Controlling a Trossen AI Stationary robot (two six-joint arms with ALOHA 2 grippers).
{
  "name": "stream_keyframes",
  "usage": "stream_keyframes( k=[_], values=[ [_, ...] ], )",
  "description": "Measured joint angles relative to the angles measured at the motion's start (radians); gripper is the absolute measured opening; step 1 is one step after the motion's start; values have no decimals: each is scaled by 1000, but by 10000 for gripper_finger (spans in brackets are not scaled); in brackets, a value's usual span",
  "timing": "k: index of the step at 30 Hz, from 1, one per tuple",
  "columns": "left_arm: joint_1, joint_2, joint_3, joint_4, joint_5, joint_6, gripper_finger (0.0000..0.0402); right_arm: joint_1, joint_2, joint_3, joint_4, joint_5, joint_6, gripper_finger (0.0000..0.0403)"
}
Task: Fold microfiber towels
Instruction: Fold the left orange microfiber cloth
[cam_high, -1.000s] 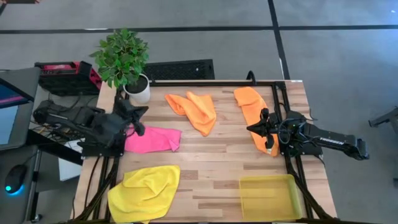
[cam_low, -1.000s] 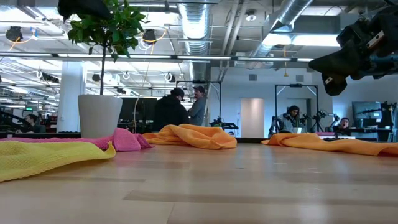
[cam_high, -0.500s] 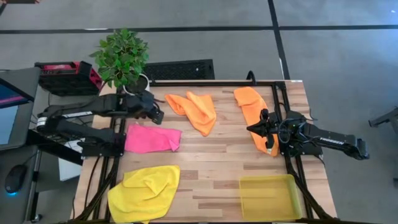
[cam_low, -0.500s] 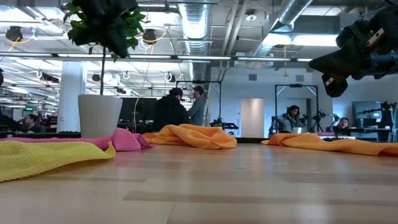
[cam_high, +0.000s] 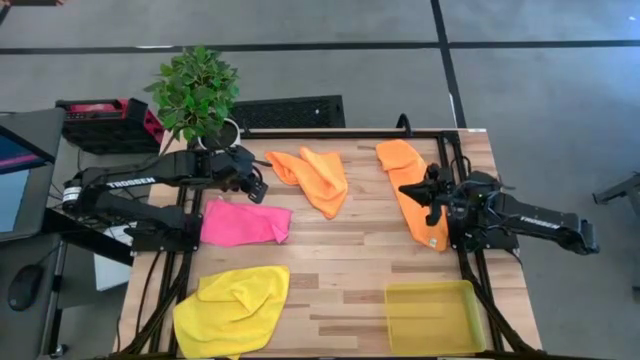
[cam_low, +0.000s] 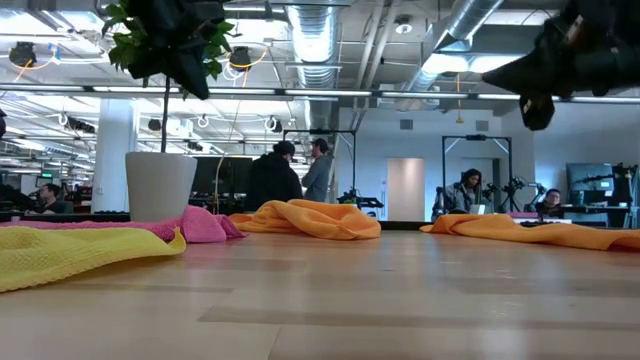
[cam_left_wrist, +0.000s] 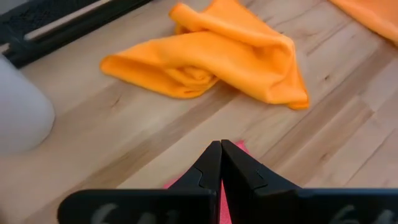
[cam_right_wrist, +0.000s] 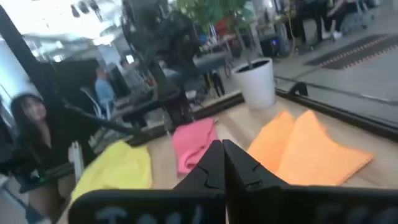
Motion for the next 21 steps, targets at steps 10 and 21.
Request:
stream_keyframes(
  k=[10, 21],
  values=[
    [38, 129, 1, 163, 60, 105, 7, 0, 232, 176, -33, -10, -45, 7],
    [153, 307, 0, 173, 189, -68, 115, 0, 293, 257, -41, -11, -45, 10]
  ],
)
